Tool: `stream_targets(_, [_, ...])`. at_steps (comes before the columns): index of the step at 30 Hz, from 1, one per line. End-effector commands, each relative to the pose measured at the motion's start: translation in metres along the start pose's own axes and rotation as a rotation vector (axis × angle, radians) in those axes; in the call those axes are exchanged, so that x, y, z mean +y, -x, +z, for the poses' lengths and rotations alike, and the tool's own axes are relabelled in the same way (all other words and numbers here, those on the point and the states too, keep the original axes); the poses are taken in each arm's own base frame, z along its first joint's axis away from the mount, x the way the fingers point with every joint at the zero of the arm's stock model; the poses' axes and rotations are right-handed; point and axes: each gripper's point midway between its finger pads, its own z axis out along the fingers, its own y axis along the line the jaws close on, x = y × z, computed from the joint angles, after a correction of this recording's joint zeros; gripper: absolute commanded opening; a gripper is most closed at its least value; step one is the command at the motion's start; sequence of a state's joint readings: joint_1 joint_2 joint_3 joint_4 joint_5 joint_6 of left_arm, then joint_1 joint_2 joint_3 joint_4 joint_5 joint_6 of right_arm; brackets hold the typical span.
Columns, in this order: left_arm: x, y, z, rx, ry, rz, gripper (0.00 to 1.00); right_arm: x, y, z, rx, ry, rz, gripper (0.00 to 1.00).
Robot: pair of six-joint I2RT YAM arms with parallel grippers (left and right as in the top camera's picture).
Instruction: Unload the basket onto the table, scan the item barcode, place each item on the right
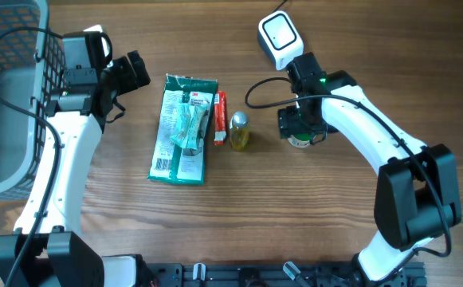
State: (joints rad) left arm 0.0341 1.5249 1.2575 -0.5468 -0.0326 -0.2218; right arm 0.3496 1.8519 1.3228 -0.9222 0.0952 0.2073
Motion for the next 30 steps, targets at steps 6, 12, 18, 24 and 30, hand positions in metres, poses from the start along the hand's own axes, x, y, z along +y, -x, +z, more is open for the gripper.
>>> stream_targets(6, [0.003, 0.004, -0.001, -0.010, 0.010, 0.005, 1.00, -0.004, -0.012, 0.006, 0.055, -0.030, 0.281, 1.00])
stream_targets(12, [0.003, 0.004, -0.001, -0.010, 0.010, 0.005, 1.00, 0.000, -0.020, 0.005, 0.090, -0.007, 0.306, 0.80])
stream_targets(18, [0.003, 0.004, -0.001, -0.010, 0.010, 0.005, 1.00, 0.003, -0.020, 0.005, 0.095, 0.010, 0.250, 0.79])
stream_targets(24, [0.003, 0.004, -0.001, -0.010, 0.010, 0.005, 1.00, 0.005, -0.004, 0.006, 0.031, 0.023, 0.238, 0.94])
stream_targets(30, [0.003, 0.004, -0.001, -0.009, 0.010, 0.005, 1.00, 0.005, -0.002, 0.007, 0.022, 0.027, 0.271, 1.00])
